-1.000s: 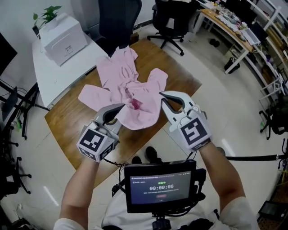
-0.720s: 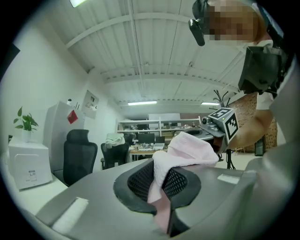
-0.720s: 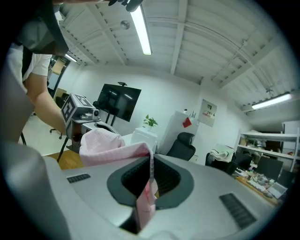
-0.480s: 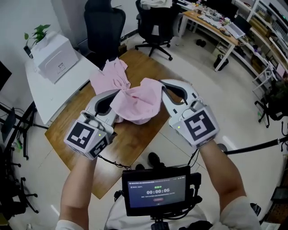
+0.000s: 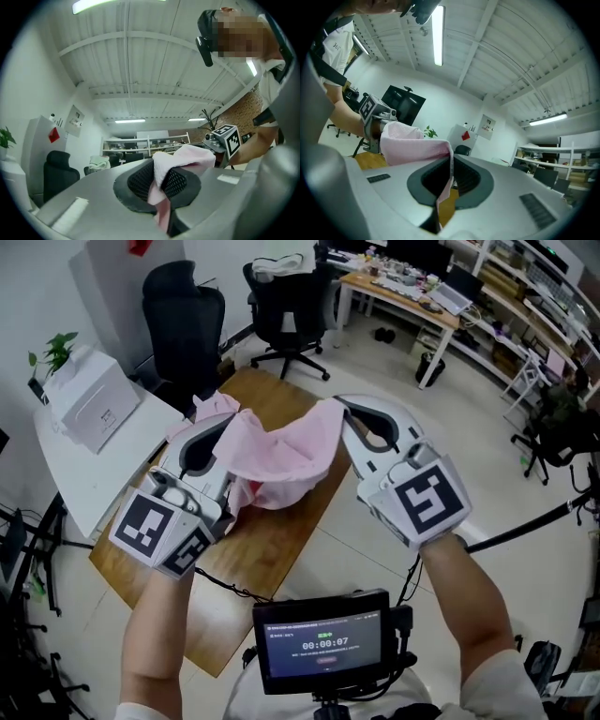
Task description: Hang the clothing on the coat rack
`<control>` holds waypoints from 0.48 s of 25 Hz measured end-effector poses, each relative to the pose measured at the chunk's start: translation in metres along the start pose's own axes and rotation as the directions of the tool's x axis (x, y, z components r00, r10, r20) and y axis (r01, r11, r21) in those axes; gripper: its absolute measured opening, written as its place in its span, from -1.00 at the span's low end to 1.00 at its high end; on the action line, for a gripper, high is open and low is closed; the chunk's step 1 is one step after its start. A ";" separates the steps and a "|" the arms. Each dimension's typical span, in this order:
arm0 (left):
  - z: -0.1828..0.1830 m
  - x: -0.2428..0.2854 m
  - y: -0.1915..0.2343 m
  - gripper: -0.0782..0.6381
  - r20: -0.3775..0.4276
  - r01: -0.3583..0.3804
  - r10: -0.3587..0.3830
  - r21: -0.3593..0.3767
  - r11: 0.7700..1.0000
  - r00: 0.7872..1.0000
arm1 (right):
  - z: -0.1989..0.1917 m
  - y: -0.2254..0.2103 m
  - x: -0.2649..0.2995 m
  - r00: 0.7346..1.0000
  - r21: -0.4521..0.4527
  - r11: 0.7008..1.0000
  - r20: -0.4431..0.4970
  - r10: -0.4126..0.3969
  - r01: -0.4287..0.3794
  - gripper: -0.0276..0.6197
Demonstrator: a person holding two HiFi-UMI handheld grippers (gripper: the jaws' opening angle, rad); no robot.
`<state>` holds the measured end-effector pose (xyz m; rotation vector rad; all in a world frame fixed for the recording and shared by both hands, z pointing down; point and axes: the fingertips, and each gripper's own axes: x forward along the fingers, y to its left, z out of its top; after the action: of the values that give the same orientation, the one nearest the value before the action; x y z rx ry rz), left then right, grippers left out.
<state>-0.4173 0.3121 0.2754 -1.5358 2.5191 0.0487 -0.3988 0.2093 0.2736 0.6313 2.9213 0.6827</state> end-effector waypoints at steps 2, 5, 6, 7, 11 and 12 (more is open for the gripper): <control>0.012 0.010 -0.009 -0.74 0.023 0.033 -0.033 0.004 0.999 0.999 | 0.008 -0.014 -0.011 0.999 -0.014 1.000 0.024 -0.026 0.027 -0.90; 0.033 0.023 -0.021 -0.74 0.059 0.072 -0.074 0.025 0.997 0.996 | 0.022 -0.032 -0.024 0.996 -0.022 0.998 0.056 -0.063 0.064 -0.90; 0.039 0.027 -0.025 -0.74 0.069 0.083 -0.085 0.032 0.996 0.994 | 0.026 -0.037 -0.029 0.995 -0.026 0.997 0.063 -0.073 0.075 -0.90; 0.045 0.031 -0.030 -0.74 0.078 0.093 -0.095 0.038 0.995 0.992 | 0.029 -0.043 -0.034 0.994 -0.032 0.996 0.068 -0.081 0.083 -0.90; 0.064 0.054 -0.051 -0.74 0.104 0.137 -0.141 0.049 0.989 0.985 | 0.040 -0.065 -0.059 0.991 -0.069 0.992 0.078 -0.105 0.110 -0.90; 0.068 0.059 -0.058 -0.74 0.108 0.150 -0.155 0.051 0.987 0.982 | 0.042 -0.070 -0.066 0.991 -0.078 0.990 0.078 -0.109 0.115 -0.90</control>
<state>-0.3830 0.2419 0.2022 -1.6556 2.2955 0.0577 -0.3582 0.1425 0.2040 0.4689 2.8193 0.7450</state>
